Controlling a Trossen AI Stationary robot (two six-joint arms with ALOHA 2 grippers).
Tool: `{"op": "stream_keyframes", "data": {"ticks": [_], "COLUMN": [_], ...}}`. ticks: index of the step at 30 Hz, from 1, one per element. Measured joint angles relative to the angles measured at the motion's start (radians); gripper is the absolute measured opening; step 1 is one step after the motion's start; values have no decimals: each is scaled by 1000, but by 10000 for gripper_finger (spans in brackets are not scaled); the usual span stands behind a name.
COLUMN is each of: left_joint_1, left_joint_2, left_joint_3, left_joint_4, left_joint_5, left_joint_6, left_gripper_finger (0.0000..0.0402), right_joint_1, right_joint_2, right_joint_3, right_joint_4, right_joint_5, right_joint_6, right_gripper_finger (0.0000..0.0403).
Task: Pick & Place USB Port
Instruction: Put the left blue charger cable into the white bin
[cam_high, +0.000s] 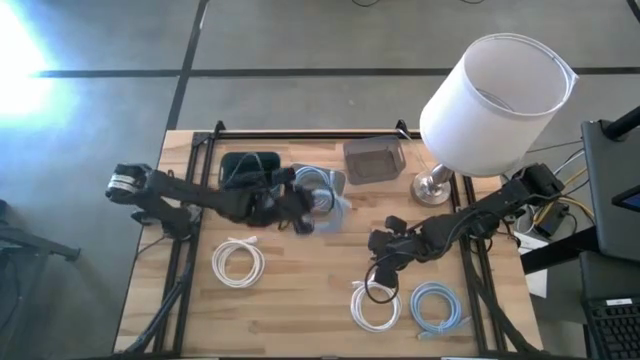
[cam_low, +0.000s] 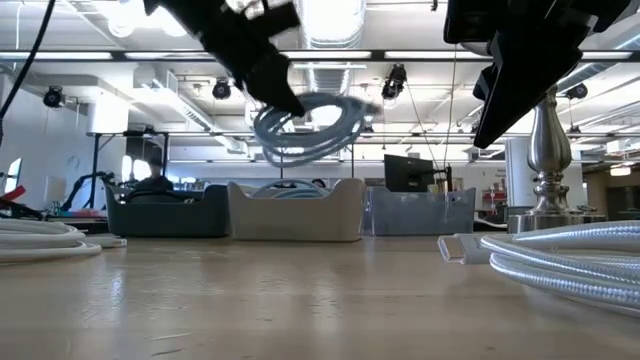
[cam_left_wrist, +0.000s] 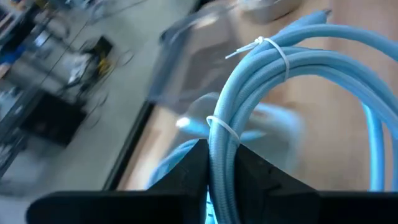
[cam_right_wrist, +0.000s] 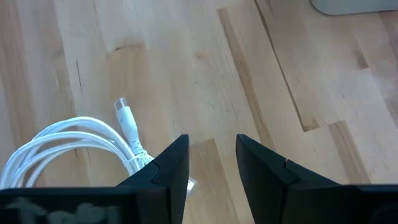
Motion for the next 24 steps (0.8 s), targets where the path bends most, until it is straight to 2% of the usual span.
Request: {"op": "stream_keyframes", "data": {"ticks": [6,11,14,18,24], "left_joint_1": [170,256,275,275,275], "left_joint_2": [41,102,142,180,186], "left_joint_3": [-1,-1,-2,-2,-2], "left_joint_4": [11,22,22,29,18], "left_joint_5": [5,40,84,88,87], "left_joint_6": [59,39,21,20,21], "left_gripper_finger": [58,60,63,75,120], "right_joint_1": [0,0,0,0,0], "right_joint_2": [0,0,0,0,0], "right_joint_3": [0,-1,-1,-1,-1], "right_joint_4": [1,0,0,0,6], "right_joint_5": [0,0,0,2,3], "right_joint_6": [0,0,-6,-46,-48], "right_gripper_finger": [125,121,123,127,129]}}
